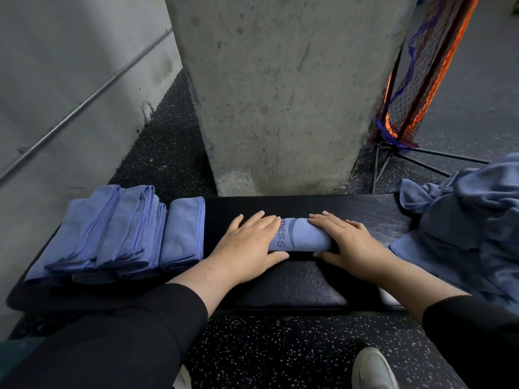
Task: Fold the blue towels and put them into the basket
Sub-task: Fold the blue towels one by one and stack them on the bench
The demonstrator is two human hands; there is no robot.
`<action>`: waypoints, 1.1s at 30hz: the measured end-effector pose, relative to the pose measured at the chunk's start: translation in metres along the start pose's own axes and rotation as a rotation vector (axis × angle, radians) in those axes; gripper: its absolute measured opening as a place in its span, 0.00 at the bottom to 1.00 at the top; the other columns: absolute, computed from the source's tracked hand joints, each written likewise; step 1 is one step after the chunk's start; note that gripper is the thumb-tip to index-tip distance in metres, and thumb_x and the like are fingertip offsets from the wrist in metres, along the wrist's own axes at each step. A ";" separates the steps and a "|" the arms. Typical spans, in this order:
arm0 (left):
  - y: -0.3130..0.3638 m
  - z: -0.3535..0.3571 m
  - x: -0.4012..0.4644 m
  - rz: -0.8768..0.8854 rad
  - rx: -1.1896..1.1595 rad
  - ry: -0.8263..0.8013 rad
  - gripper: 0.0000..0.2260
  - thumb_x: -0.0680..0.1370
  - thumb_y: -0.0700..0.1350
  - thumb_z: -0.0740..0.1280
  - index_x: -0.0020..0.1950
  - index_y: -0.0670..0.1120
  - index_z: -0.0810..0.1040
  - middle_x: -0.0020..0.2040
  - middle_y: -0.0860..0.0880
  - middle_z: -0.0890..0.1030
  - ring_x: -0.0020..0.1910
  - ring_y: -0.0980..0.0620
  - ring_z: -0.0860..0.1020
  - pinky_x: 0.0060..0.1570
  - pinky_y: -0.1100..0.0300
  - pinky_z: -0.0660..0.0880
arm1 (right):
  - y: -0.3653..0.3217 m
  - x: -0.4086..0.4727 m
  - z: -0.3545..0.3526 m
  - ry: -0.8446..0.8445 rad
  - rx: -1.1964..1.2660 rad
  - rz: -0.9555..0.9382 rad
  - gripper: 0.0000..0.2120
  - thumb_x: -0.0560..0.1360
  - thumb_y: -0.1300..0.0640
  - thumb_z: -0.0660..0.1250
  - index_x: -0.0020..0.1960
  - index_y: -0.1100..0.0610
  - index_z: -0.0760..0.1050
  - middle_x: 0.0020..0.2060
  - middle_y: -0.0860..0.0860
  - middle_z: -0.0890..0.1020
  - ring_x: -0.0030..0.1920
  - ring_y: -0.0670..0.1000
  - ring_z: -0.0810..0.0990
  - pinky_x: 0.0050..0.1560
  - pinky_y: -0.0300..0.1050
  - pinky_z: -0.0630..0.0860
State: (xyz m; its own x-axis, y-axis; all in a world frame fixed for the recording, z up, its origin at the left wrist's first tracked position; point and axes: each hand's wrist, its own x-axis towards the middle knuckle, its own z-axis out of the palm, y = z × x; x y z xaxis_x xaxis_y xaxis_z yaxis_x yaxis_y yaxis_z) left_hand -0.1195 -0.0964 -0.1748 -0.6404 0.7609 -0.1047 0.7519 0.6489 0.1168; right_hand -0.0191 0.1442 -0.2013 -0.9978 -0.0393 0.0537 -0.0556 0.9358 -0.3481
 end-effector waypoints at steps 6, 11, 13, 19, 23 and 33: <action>0.000 -0.001 -0.003 -0.008 -0.008 0.137 0.30 0.78 0.60 0.66 0.77 0.52 0.63 0.73 0.55 0.70 0.77 0.53 0.62 0.77 0.50 0.53 | -0.001 0.002 -0.008 0.080 -0.001 -0.029 0.26 0.75 0.50 0.69 0.71 0.47 0.67 0.70 0.40 0.74 0.72 0.45 0.70 0.69 0.56 0.66; 0.005 -0.012 -0.011 0.022 0.033 0.240 0.22 0.76 0.49 0.70 0.69 0.51 0.69 0.52 0.54 0.78 0.54 0.50 0.76 0.64 0.57 0.68 | -0.011 0.004 -0.019 0.214 -0.176 -0.024 0.23 0.70 0.48 0.72 0.64 0.46 0.75 0.60 0.45 0.74 0.60 0.54 0.74 0.52 0.52 0.70; 0.006 -0.019 -0.014 -0.004 0.025 0.268 0.19 0.77 0.48 0.70 0.66 0.50 0.71 0.49 0.52 0.78 0.50 0.46 0.77 0.55 0.58 0.70 | -0.018 0.005 -0.026 0.276 -0.222 0.001 0.23 0.69 0.47 0.72 0.63 0.46 0.77 0.55 0.48 0.74 0.54 0.56 0.73 0.49 0.52 0.70; 0.005 -0.041 -0.025 -0.063 0.006 0.322 0.16 0.77 0.46 0.68 0.65 0.49 0.74 0.49 0.50 0.80 0.49 0.44 0.76 0.44 0.58 0.61 | -0.042 0.007 -0.040 0.270 -0.192 0.059 0.20 0.74 0.44 0.68 0.65 0.44 0.73 0.50 0.47 0.80 0.52 0.56 0.79 0.48 0.54 0.73; 0.003 -0.050 -0.030 -0.083 -0.058 0.385 0.24 0.75 0.43 0.69 0.72 0.49 0.72 0.55 0.47 0.81 0.51 0.41 0.78 0.47 0.53 0.70 | -0.062 0.010 -0.046 0.349 0.242 0.284 0.24 0.75 0.51 0.71 0.68 0.47 0.69 0.43 0.48 0.84 0.44 0.53 0.82 0.42 0.49 0.76; 0.017 -0.050 -0.056 0.007 0.081 0.522 0.36 0.61 0.44 0.80 0.68 0.44 0.76 0.56 0.46 0.82 0.41 0.41 0.81 0.40 0.47 0.79 | -0.139 0.016 -0.050 0.213 1.649 0.621 0.20 0.78 0.46 0.70 0.61 0.61 0.77 0.50 0.58 0.86 0.51 0.58 0.86 0.58 0.59 0.80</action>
State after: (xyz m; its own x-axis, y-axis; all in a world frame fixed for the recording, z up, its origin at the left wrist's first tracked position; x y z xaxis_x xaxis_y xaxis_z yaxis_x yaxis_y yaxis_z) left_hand -0.0789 -0.1275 -0.1180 -0.6130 0.6792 0.4036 0.7528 0.6572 0.0374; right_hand -0.0255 0.0314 -0.1049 -0.8700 0.3177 -0.3770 0.1833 -0.5014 -0.8456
